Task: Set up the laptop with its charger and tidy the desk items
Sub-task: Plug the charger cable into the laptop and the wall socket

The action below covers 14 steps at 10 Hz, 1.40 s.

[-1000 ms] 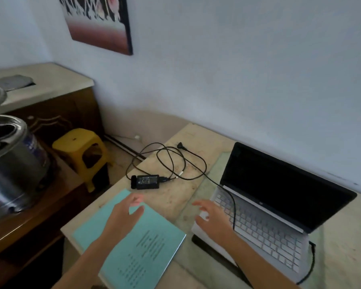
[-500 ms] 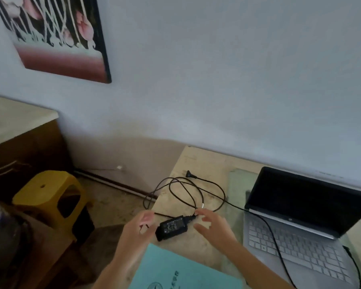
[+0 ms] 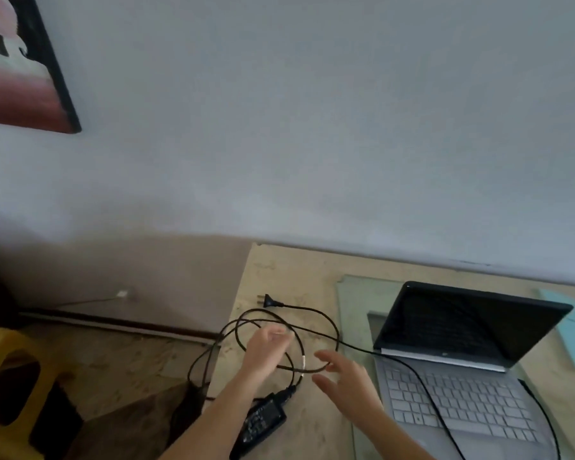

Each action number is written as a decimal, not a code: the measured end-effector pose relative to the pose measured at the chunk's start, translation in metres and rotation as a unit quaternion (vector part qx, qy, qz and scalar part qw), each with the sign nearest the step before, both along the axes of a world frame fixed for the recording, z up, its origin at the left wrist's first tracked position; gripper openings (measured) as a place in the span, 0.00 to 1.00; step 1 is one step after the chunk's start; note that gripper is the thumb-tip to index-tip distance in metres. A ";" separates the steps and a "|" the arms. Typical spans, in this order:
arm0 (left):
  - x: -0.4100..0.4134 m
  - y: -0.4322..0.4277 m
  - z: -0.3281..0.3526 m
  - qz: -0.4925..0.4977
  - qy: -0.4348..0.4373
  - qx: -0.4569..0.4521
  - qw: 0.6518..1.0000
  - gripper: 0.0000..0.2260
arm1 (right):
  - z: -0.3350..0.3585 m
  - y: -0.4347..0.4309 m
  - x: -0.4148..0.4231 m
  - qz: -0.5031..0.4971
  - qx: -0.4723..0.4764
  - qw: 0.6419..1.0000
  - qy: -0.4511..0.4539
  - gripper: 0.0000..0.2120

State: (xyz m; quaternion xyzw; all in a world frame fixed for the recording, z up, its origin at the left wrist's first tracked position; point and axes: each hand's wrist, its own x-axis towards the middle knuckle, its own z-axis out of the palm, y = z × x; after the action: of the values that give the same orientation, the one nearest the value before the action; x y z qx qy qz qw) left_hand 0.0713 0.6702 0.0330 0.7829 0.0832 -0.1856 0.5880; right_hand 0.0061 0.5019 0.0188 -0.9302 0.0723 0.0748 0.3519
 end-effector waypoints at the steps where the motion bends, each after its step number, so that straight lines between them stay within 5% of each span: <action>1: 0.045 -0.019 -0.006 0.083 0.100 -0.109 0.985 0.08 | -0.009 -0.009 0.026 -0.026 0.024 0.999 0.008 0.19; 2: 0.084 -0.031 -0.016 0.195 0.205 -0.233 0.930 0.09 | -0.019 -0.012 0.053 -0.034 0.037 0.999 0.020 0.19; 4: 0.135 -0.047 -0.041 0.313 0.272 -0.366 0.833 0.15 | -0.037 -0.008 0.104 -0.014 0.036 0.999 0.020 0.19; 7: 0.154 -0.063 -0.074 0.354 0.256 -0.333 0.835 0.19 | -0.059 0.005 0.178 0.015 -0.022 0.999 0.042 0.21; 8: 0.156 -0.067 -0.073 0.440 0.272 -0.380 0.766 0.11 | -0.067 0.012 0.200 0.029 -0.011 0.996 0.080 0.22; 10: 0.156 -0.076 -0.071 0.452 0.210 -0.237 0.834 0.10 | -0.074 0.022 0.222 0.048 -0.014 0.996 0.079 0.20; 11: 0.153 -0.081 -0.061 0.422 0.135 -0.210 0.872 0.05 | -0.064 0.019 0.217 0.007 0.066 0.997 0.034 0.14; 14: 0.129 -0.054 0.010 0.341 -0.111 -0.263 0.896 0.02 | 0.027 0.042 0.191 0.043 0.193 0.975 -0.106 0.15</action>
State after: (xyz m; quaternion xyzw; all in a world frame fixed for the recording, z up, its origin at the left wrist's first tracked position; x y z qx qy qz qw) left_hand 0.2003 0.6157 0.0431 0.5389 0.2279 0.0993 0.8048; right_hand 0.1970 0.5441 0.0458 -0.8499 -0.0215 0.0032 0.5265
